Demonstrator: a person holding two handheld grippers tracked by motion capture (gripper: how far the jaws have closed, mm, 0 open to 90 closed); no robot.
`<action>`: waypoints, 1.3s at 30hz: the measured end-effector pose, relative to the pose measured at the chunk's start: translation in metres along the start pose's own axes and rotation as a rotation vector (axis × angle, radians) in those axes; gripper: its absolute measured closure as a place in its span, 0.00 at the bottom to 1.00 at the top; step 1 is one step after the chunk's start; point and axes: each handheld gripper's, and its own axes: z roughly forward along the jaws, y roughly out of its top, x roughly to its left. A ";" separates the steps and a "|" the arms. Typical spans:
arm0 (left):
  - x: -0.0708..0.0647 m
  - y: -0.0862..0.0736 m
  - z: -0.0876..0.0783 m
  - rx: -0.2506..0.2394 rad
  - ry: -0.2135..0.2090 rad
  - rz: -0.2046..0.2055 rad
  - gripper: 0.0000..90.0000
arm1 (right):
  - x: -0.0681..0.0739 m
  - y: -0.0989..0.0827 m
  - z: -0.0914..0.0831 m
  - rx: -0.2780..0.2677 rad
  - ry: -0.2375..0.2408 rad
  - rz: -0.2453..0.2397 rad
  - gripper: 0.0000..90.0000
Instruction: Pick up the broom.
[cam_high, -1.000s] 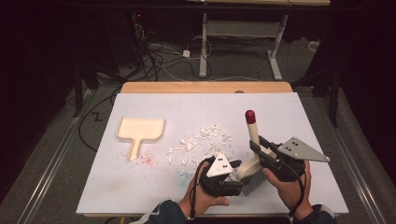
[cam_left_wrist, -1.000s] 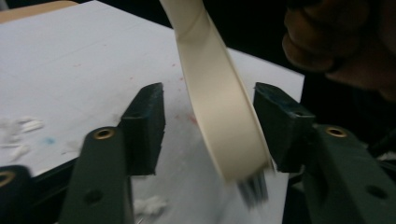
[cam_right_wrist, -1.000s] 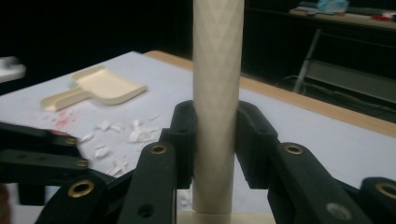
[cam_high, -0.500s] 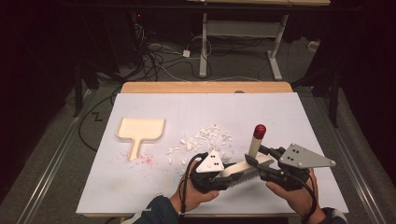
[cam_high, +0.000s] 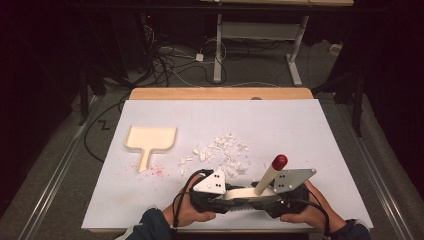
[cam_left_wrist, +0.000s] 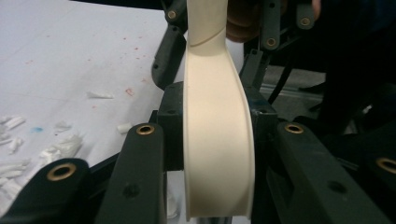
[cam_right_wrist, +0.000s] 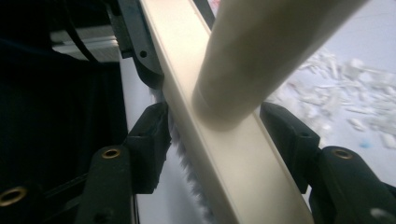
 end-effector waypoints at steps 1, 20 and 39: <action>0.002 -0.001 -0.001 -0.009 -0.023 -0.003 0.72 | -0.001 0.000 0.000 -0.006 0.026 0.013 0.57; 0.005 -0.019 -0.038 0.006 0.279 0.049 0.20 | -0.009 0.003 -0.012 -0.030 0.032 0.049 0.75; -0.005 -0.106 -0.115 0.100 0.715 -0.128 0.18 | -0.032 0.003 -0.033 -0.089 -0.135 0.172 0.75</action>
